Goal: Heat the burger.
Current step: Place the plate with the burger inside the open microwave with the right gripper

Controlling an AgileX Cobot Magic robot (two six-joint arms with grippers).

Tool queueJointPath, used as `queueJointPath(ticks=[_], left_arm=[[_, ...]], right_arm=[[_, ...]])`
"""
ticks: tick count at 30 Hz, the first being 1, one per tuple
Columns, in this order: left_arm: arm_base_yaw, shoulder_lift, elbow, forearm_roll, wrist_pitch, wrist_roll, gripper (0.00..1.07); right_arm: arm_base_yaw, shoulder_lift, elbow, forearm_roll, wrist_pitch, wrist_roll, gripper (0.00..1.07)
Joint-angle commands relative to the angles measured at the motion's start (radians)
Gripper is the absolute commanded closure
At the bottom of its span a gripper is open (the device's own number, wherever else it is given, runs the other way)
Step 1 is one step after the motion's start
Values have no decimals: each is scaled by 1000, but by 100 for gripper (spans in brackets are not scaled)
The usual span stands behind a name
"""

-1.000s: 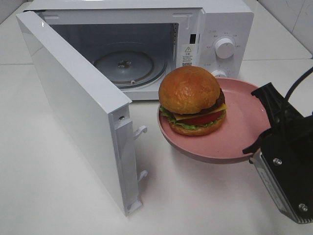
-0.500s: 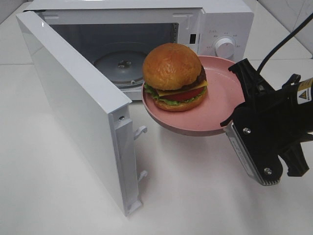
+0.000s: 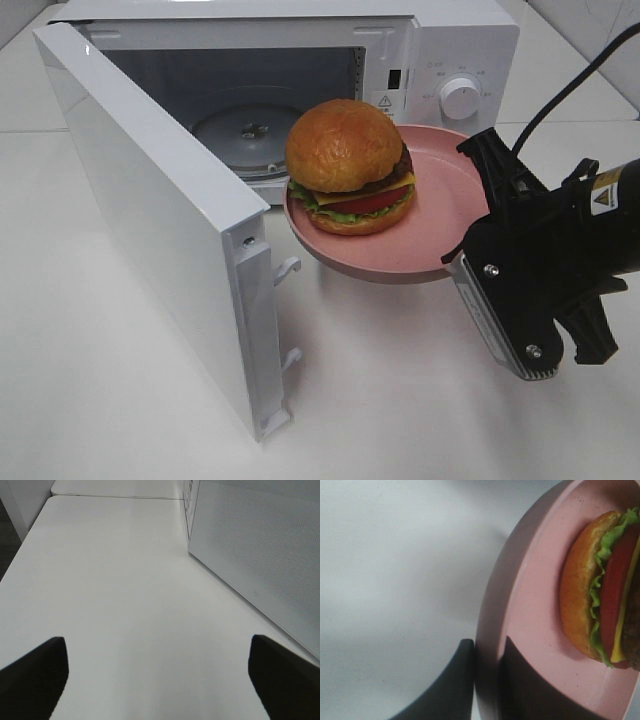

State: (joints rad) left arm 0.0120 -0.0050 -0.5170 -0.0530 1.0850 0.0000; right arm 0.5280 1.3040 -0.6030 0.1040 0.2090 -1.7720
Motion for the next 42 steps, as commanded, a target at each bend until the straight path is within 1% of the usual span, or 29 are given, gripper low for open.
queueJointPath(ticks=[1, 7, 9, 12, 14, 17, 19, 28, 29, 30, 33, 42], left_arm=[[1, -4, 0, -4, -15, 6, 17], [1, -4, 0, -4, -15, 6, 17], [1, -4, 0, -4, -15, 6, 17], [1, -4, 0, -4, -15, 6, 17], [1, -4, 0, -4, -15, 6, 17], [1, -4, 0, -4, -15, 6, 17], [1, -4, 0, -4, -15, 6, 17], [1, -4, 0, -4, -15, 6, 17], [1, -4, 0, -4, -15, 6, 17], [1, -4, 0, -4, -15, 6, 17], [1, -4, 0, -4, -15, 6, 17], [1, -4, 0, -4, -15, 6, 17]], right_arm=[[-5, -12, -15, 57, -70, -52, 105], [-5, -8, -16, 59, -70, -53, 105], [-4, 21, -44, 80, -62, -53, 105], [-4, 32, -55, 82, -62, -53, 105], [-4, 76, -95, 85, -63, -55, 105], [-3, 87, -101, 85, -63, -58, 105], [-2, 126, -134, 111, -65, -86, 105], [-2, 186, -183, 140, -75, -129, 105], [-2, 192, -189, 154, -75, -139, 105], [-2, 208, -203, 196, -76, -175, 105], [-2, 233, -221, 231, -75, -223, 105], [-2, 279, -285, 242, -72, -237, 104]])
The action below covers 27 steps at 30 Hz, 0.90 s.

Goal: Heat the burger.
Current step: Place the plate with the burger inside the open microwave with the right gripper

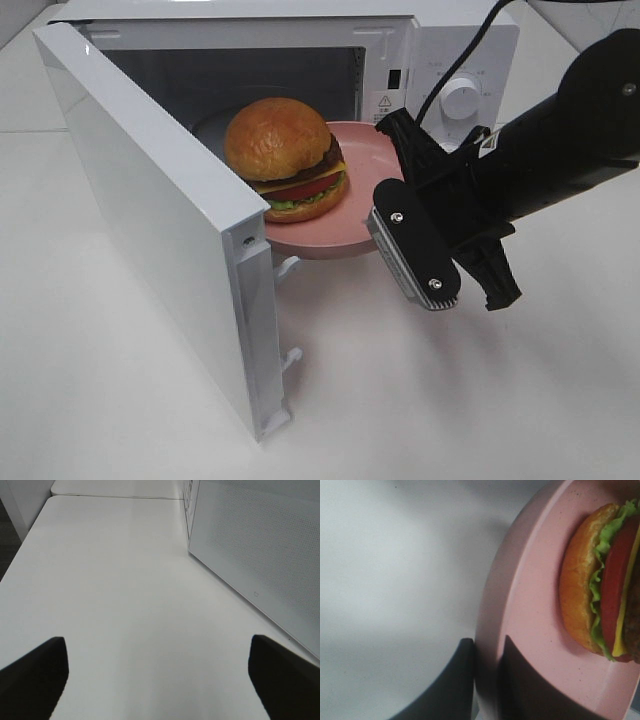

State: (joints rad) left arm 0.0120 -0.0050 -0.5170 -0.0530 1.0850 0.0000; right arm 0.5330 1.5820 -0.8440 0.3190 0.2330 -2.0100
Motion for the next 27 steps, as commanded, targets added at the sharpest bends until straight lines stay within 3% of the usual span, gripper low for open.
queueJointPath(ticks=[1, 27], left_arm=[[1, -4, 0, -4, -15, 6, 17], [1, -4, 0, -4, -15, 6, 17]], right_arm=[[-7, 11, -62, 27, -91, 1, 104], [17, 115, -155, 50, -91, -10, 105]])
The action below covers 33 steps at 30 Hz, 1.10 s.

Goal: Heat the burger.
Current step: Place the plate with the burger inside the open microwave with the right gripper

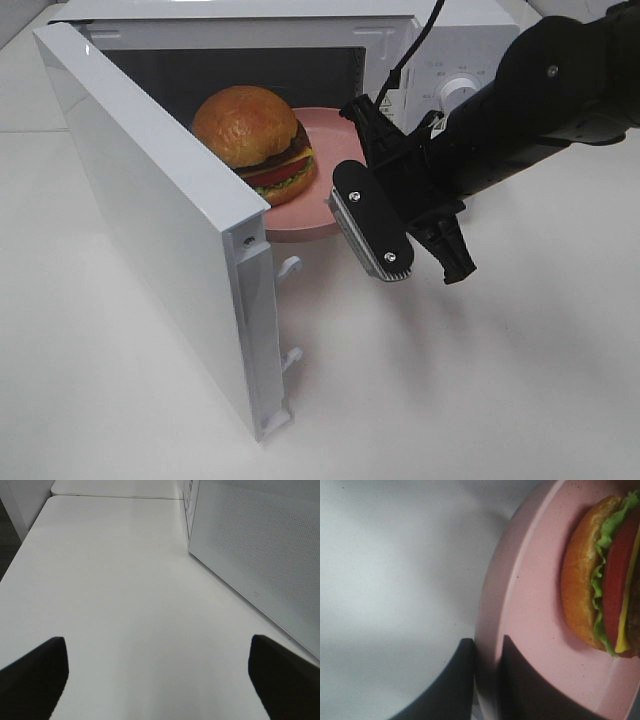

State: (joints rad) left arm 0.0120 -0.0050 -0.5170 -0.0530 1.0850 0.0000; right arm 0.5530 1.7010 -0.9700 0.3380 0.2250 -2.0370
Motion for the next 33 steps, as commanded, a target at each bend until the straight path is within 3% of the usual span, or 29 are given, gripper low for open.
queueJointPath(ticks=[1, 10, 26, 33], left_arm=[[1, -4, 0, -4, -15, 6, 17], [1, -4, 0, -4, -15, 6, 17], [1, -4, 0, -4, -15, 6, 17], [1, -4, 0, -4, -15, 6, 17]], right_arm=[[-3, -4, -29, 31, -83, 17, 105], [-3, 22, -97, 30, -81, 52, 105], [8, 68, -105, 30, -83, 39, 105], [20, 115, -179, 26, -74, 40, 105]])
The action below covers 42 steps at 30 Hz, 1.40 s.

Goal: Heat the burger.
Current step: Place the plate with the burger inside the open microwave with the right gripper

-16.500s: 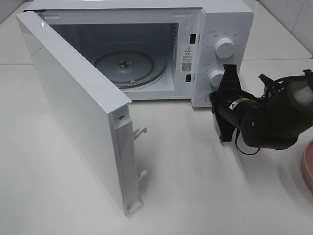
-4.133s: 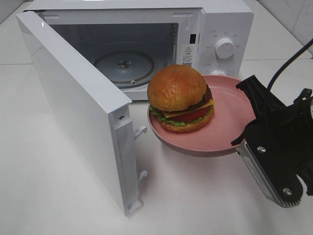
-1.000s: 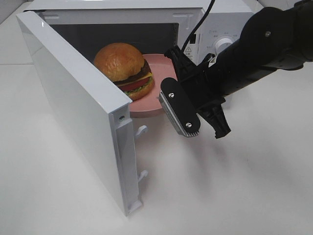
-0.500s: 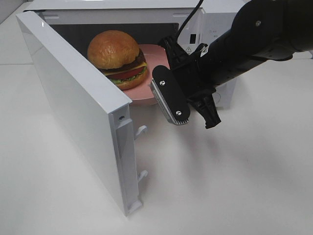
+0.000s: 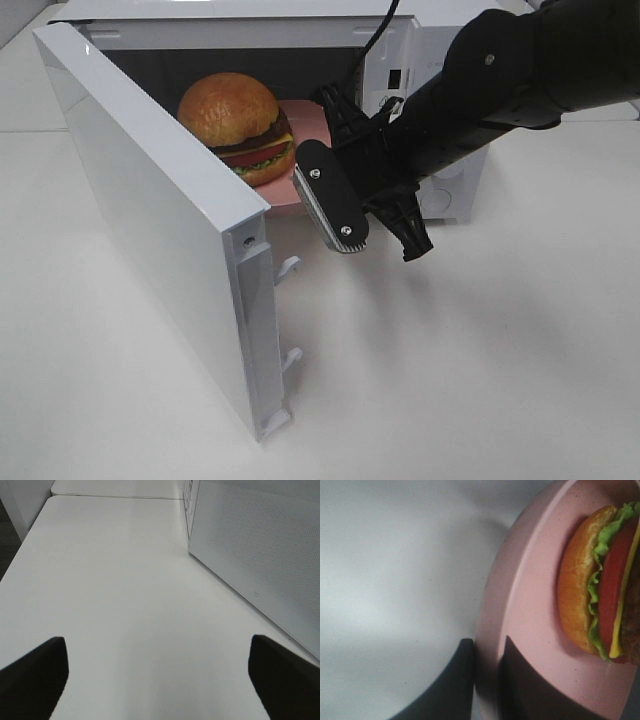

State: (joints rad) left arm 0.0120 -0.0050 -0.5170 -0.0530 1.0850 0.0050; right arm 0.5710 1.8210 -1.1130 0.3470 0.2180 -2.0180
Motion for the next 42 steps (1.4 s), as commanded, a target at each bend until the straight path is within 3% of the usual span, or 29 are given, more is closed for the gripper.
queueJointPath(ticks=[1, 42], left_arm=[[1, -4, 0, -4, -15, 1, 17], [1, -4, 0, -4, -15, 1, 17]], right_arm=[[2, -5, -36, 17, -67, 21, 105], [2, 173, -241, 13, -77, 92, 105]])
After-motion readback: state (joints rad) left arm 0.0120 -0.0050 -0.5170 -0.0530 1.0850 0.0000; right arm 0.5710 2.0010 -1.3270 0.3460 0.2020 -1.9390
